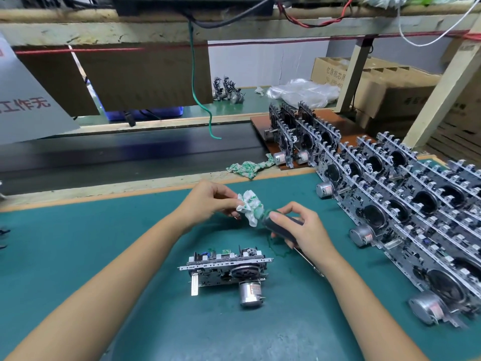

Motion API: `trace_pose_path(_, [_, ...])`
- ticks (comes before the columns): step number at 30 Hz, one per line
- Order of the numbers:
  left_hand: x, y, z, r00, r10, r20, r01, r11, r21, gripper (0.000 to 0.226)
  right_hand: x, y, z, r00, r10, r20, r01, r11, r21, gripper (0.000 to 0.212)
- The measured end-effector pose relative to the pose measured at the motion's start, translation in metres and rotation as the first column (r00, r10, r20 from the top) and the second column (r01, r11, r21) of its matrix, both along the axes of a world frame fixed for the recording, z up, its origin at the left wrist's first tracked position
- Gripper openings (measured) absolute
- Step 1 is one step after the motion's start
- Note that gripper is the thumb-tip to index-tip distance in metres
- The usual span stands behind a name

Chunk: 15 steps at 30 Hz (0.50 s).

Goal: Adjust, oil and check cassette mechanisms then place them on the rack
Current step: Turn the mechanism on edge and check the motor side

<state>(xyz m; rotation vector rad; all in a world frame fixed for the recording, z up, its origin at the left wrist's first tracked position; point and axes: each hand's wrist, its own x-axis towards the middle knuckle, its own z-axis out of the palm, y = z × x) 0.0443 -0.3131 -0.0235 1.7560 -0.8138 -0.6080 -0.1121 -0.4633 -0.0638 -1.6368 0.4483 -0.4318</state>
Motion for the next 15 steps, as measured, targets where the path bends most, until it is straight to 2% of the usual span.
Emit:
trace_pose_path(7, [0.001,0.01,-0.006,0.998,0.011,-0.059,-0.01,1.0,0.027,0.007,-0.002,0.001,-0.001,0.999,0.003,-0.038,-0.004,1.0,-0.031,0.019])
trace_pose_path(12, [0.02,0.035,-0.004,0.992,0.109,-0.065,-0.106,0.993,0.057,0.009,-0.005,-0.002,0.002,1.0,-0.015,0.006,0.014,1.0,0.02,0.018])
trace_pose_path(15, [0.027,0.05,-0.004,0.975,0.221,0.0,-0.221,0.975,0.027,0.015,-0.004,0.0,0.003,1.0,-0.008,0.005,0.007,1.0,0.006,0.018])
